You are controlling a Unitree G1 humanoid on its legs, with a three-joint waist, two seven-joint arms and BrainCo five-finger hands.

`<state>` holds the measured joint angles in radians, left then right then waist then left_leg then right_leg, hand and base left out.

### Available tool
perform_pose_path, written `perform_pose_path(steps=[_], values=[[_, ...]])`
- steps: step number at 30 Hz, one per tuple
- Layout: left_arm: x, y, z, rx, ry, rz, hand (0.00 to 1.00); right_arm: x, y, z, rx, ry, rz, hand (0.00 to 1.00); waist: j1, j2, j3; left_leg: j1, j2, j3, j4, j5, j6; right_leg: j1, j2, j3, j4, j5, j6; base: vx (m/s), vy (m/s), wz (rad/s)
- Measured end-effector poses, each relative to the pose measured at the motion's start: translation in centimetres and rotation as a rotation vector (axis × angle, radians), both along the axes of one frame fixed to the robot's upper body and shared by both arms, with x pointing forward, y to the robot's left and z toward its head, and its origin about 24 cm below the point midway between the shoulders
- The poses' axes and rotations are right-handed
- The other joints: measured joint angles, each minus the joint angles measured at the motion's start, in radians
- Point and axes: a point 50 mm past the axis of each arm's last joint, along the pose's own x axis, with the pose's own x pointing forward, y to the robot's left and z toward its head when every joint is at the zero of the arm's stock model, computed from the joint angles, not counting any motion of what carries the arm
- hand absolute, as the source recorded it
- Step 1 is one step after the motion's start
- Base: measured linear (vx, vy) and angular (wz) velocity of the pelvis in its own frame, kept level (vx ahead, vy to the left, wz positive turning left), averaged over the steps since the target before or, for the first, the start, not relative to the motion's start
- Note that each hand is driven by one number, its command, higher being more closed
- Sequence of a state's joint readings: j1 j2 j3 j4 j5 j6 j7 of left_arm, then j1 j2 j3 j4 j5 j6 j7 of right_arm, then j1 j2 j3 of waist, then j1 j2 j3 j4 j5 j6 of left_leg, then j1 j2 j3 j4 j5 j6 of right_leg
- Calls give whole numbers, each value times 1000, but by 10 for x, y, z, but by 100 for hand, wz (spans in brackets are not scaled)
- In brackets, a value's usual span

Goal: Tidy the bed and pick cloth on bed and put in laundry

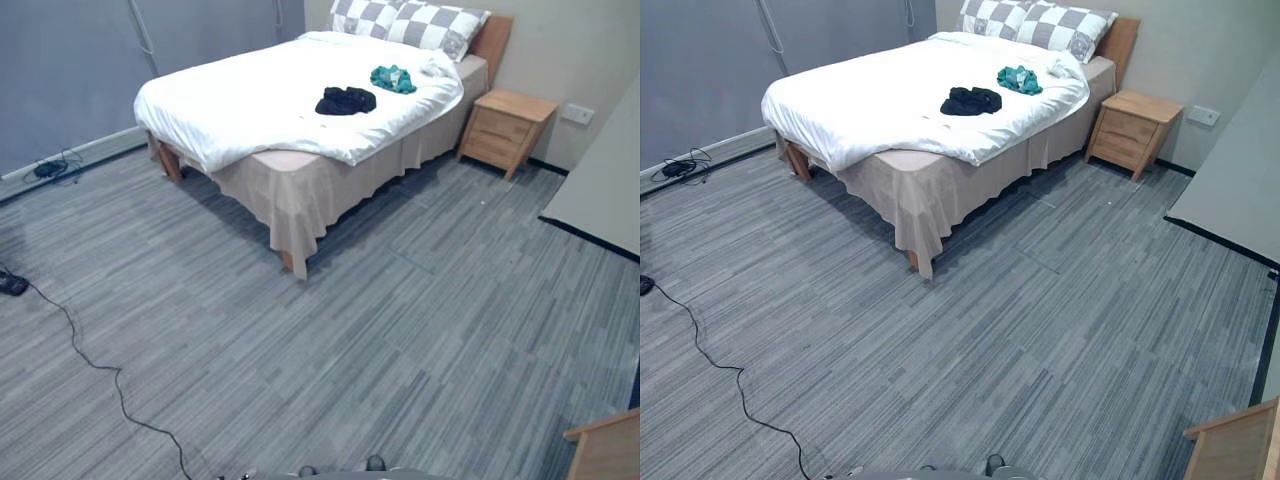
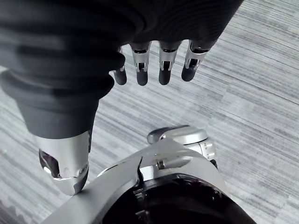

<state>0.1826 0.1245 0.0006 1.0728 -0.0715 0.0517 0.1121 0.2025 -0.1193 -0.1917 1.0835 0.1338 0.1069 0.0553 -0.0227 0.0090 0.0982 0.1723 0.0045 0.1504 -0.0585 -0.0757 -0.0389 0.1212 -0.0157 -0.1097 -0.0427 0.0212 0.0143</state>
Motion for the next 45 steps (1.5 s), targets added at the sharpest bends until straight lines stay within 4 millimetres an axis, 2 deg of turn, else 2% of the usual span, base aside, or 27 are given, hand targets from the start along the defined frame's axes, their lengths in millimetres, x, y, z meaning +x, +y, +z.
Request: perform_pose_path(steps=[3,5,10,16,29,30,31,32,33,34,35,36,37,38,39,40,41,42,43,44,45], values=[[3,0,0,0,-13,-3,0,0,0,0,8,-4,9,0,-2,-1,0,8,6,0,-13,28,-3,18,7,-6,-22,1,0,125,-4,5],[5,2,1,1,-21,-7,0,1,2,-1,13,0,12,0,-3,-6,1,29,10,3,-16,51,19,34,14,-15,-30,8,-10,168,3,0],[11,7,2,15,-34,-12,0,10,6,-1,27,-11,18,0,0,-21,28,50,9,4,-16,50,18,68,14,-24,-49,8,-9,60,-1,0],[13,4,2,11,-37,-20,0,13,4,-1,22,-19,20,0,0,-10,38,55,12,5,-15,48,15,72,14,-24,-46,1,0,-36,-17,1],[11,3,2,9,-31,-37,0,11,4,-1,22,-10,18,0,6,-7,55,43,22,45,-27,31,18,43,22,0,-41,-8,-3,-72,-19,-9],[12,3,2,9,-33,-42,0,11,4,-1,23,-10,18,0,7,-8,54,33,22,45,-18,24,16,21,21,0,-9,-21,-7,37,20,-9],[14,3,2,9,-39,-49,0,15,3,0,23,-21,10,0,6,-15,51,-1,21,45,15,4,23,-59,9,-3,108,-84,16,41,49,-5],[17,6,3,14,-45,-58,0,21,4,1,27,-41,0,0,2,-18,56,-27,15,41,61,-14,43,-144,-16,-12,273,-153,79,87,29,-6],[20,6,4,10,-54,-60,0,25,1,2,22,-55,-6,0,0,-21,69,-41,12,41,80,-30,44,-186,-35,-13,379,-176,107,63,4,3],[26,9,5,12,-66,-62,0,36,3,3,30,-86,-19,0,-1,-31,110,-53,8,42,126,-53,50,-293,-68,-16,615,-168,99,58,-28,11],[28,11,6,16,-70,-63,0,41,5,4,39,-101,-28,0,-8,-41,130,-45,9,39,150,-65,57,-350,-86,-22,730,-152,85,89,-29,19],[31,14,7,21,-75,-62,0,42,8,3,50,-100,-46,0,-13,-44,161,-28,12,36,187,-89,63,-399,-105,-25,853,-169,64,193,-45,21],[31,15,7,23,-73,-60,0,39,9,2,57,-92,-63,0,-14,-49,170,-5,24,28,211,-115,58,-406,-107,-25,864,-204,67,228,-67,18],[31,15,7,22,-72,-61,0,37,9,2,59,-87,-70,0,-14,-48,169,2,33,23,218,-125,54,-402,-103,-25,829,-209,69,305,-150,24],[34,14,7,22,-80,-63,0,37,8,2,57,-90,-74,0,-19,-41,173,11,62,10,234,-154,35,-403,-88,-26,663,-211,71,214,-122,19],[38,14,8,21,-86,-66,0,38,7,2,56,-93,-76,0,-18,-35,178,10,77,5,239,-164,25,-403,-77,-30,571,-193,61,382,-220,17],[44,13,9,20,-99,-71,0,42,6,3,58,-106,-87,0,-18,-29,188,8,104,0,244,-183,1,-403,-61,-27,348,-119,59,221,-123,7],[47,14,9,23,-100,-74,0,42,7,3,61,-106,-94,0,-18,-31,190,8,112,-2,245,-193,-13,-402,-60,-23,244,-73,69,476,-300,4],[51,17,11,34,-102,-81,0,41,9,2,70,-103,-98,0,-18,-44,202,12,118,-4,255,-222,-38,-409,-77,-19,130,-33,84,425,-328,4],[54,20,12,41,-103,-82,0,38,13,1,83,-90,-114,0,-20,-53,219,48,125,-9,276,-276,-67,-425,-108,-15,145,6,87,529,-410,-1],[55,18,12,38,-104,-82,0,38,10,1,79,-90,-119,0,-19,-47,224,60,133,-10,277,-289,-68,-427,-100,-21,166,43,79,501,-369,-5]])
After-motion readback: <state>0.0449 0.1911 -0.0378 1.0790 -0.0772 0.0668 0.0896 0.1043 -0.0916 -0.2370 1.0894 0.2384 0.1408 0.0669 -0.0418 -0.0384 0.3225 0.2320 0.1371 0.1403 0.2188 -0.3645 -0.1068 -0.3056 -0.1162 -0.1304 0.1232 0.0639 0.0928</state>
